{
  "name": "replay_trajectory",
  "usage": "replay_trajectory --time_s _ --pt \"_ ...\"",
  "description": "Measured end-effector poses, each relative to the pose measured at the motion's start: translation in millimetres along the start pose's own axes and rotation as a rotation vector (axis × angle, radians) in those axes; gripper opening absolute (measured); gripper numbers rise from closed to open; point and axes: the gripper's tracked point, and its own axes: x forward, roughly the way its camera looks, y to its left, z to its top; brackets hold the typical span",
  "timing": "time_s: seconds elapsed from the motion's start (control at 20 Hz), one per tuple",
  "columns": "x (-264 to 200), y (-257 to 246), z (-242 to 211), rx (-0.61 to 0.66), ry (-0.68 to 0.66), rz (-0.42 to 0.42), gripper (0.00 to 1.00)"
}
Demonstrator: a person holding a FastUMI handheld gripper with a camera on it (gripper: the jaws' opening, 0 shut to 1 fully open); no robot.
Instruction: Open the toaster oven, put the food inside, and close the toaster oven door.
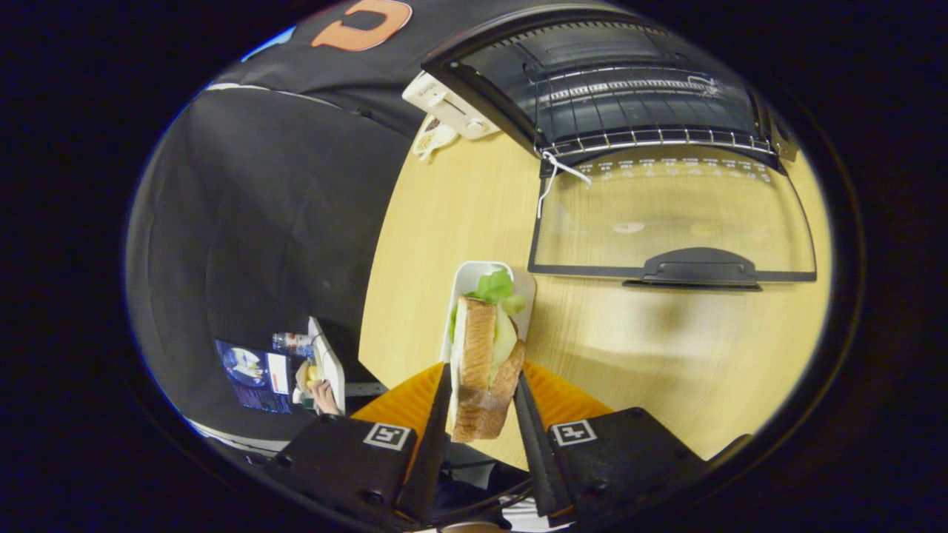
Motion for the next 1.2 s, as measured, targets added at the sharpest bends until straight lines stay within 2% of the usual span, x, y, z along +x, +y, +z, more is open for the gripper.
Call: replay_trajectory --time_s 0.3,0.4,0.65,0.8,0.95,1.2 --pt "-1 2 -1 0.008 0.001 0.034 0.39" --pt "-2 4 -1 0.013 -0.01 0.05 0.38" --pt "-24 22 5 0.026 -0.116 0.165 0.37" --pt "-40 23 22 0.053 -0.249 0.215 0.37" --pt "-65 23 48 0.147 -0.414 0.307 0.36" --pt "-99 -23 103 0.29 -0.771 0.341 0.36"
